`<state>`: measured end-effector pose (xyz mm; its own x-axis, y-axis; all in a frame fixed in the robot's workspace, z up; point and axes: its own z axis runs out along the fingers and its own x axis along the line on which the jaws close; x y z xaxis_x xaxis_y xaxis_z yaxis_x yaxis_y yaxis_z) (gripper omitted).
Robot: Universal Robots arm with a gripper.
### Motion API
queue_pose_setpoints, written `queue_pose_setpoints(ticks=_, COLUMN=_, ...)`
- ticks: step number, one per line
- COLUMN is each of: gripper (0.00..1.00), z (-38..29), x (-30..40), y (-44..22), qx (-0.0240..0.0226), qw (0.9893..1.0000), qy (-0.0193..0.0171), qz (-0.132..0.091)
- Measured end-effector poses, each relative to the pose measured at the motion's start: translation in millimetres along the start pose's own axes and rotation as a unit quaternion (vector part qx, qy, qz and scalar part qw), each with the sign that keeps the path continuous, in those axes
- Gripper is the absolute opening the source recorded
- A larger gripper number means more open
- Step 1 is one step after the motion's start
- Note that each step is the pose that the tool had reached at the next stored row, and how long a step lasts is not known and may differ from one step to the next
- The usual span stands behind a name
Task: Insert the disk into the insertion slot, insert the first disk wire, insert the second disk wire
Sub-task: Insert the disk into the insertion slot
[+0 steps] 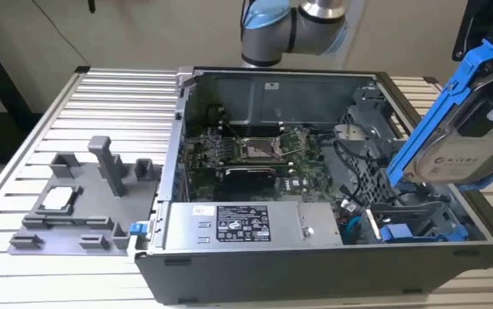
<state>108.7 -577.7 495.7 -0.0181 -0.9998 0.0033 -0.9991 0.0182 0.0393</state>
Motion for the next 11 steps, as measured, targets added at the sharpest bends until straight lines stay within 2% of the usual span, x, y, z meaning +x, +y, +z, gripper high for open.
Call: queue_pose_setpoints(ticks=11, gripper=0.33, z=2.3, x=0.0, y=-0.1, qx=0.0, qw=1.0, qy=0.0, qz=0.0)
